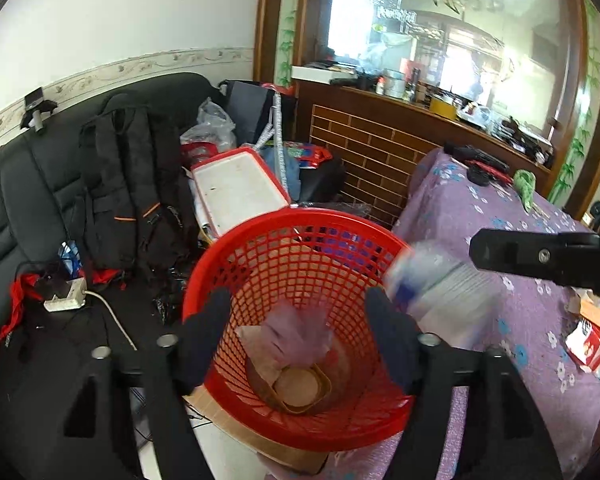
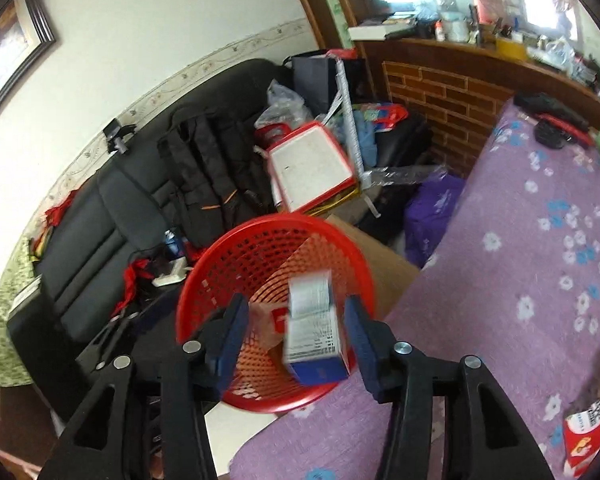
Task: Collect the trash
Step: 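Drop the pink bag into the red wastebasket with the left tool while the right tool drops the medicine box, then grasp the teal tissue pack with the right tool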
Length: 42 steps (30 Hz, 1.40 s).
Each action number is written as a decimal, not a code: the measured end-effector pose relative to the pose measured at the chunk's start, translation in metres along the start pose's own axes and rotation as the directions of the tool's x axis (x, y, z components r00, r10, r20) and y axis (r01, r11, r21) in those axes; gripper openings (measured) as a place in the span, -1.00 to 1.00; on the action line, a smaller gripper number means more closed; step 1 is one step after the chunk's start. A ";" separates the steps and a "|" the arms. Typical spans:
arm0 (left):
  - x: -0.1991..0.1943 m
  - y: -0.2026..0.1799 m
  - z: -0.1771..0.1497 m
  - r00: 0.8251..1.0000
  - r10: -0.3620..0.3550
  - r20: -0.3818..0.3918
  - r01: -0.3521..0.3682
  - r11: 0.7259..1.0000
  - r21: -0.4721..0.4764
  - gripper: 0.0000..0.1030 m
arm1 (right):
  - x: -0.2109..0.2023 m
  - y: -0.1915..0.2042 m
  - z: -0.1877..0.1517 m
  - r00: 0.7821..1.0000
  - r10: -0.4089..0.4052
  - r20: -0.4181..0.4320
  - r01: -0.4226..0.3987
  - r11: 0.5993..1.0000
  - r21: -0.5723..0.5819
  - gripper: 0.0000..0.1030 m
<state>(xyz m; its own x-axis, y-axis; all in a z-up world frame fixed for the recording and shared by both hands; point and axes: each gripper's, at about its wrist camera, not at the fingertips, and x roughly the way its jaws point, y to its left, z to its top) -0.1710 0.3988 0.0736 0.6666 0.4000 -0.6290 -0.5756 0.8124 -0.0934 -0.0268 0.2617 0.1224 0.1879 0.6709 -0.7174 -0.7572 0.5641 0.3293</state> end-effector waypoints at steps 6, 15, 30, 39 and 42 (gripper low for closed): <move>-0.013 -0.009 -0.004 1.000 -0.010 0.027 0.010 1.000 0.013 0.42 | -0.036 -0.020 -0.024 0.999 -0.012 0.040 0.011 1.000 0.020 0.05; -0.031 -0.092 -0.023 0.991 -0.130 0.014 0.127 0.981 0.148 0.42 | -0.106 -0.097 -0.086 0.994 -0.085 0.075 0.070 0.981 0.182 0.05; -0.051 -0.257 -0.081 0.941 -0.303 -0.149 0.338 0.860 0.382 0.43 | -0.226 -0.294 -0.197 0.947 -0.317 0.053 0.242 0.811 0.532 0.05; -0.053 -0.293 -0.101 0.928 -0.306 -0.211 0.369 0.818 0.441 0.43 | -0.212 -0.353 -0.204 0.951 -0.308 0.009 0.248 0.785 0.568 0.05; -0.052 -0.294 -0.104 0.928 -0.302 -0.218 0.370 0.815 0.445 0.43 | -0.203 -0.354 -0.204 0.964 -0.265 0.003 0.219 0.800 0.558 0.07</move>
<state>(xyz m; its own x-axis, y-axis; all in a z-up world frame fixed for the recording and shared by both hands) -0.0856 0.0956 0.0538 0.6891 0.0332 -0.7240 -0.0116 0.9993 0.0348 0.0753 -0.1725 0.0266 0.3839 0.4985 -0.7772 -0.2157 0.8669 0.4495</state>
